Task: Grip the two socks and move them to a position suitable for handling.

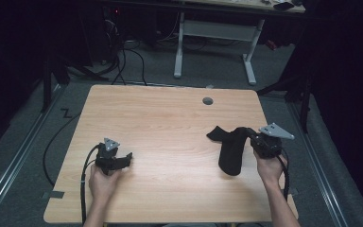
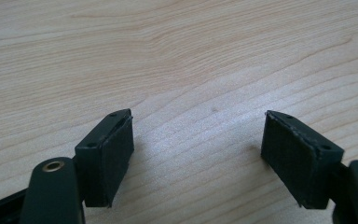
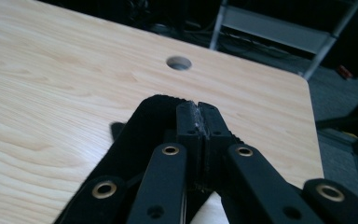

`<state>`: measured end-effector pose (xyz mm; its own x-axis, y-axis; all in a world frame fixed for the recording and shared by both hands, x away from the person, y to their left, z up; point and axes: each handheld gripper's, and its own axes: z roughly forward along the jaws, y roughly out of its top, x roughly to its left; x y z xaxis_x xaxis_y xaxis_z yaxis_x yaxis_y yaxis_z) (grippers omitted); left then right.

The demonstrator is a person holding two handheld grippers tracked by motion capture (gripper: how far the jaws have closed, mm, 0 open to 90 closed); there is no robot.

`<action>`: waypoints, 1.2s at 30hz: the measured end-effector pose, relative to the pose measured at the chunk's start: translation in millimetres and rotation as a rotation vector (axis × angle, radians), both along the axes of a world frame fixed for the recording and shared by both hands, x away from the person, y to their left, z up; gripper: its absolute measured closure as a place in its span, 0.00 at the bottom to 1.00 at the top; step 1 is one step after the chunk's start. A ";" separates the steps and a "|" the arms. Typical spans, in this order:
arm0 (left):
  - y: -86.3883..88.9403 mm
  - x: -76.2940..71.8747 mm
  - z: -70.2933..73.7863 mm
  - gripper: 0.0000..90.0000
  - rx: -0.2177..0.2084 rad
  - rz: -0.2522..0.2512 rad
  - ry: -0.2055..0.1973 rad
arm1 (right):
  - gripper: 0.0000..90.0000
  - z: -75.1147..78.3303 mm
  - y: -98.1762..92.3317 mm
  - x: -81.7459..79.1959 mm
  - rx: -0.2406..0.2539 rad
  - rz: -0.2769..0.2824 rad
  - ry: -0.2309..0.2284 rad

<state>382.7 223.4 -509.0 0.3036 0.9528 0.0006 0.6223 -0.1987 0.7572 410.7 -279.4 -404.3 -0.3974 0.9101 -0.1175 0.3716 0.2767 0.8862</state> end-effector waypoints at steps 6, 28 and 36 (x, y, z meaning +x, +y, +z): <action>-0.1 0.1 0.0 0.28 0.001 0.002 0.000 | 0.98 16.5 11.0 -19.2 0.025 0.077 -0.034; 0.1 0.0 0.1 0.28 0.004 -0.002 0.000 | 0.98 28.9 75.1 -42.0 0.053 0.254 -0.045; -0.2 -0.4 0.1 0.31 0.000 -0.010 -0.005 | 0.98 17.2 103.8 -38.8 0.037 0.291 -0.005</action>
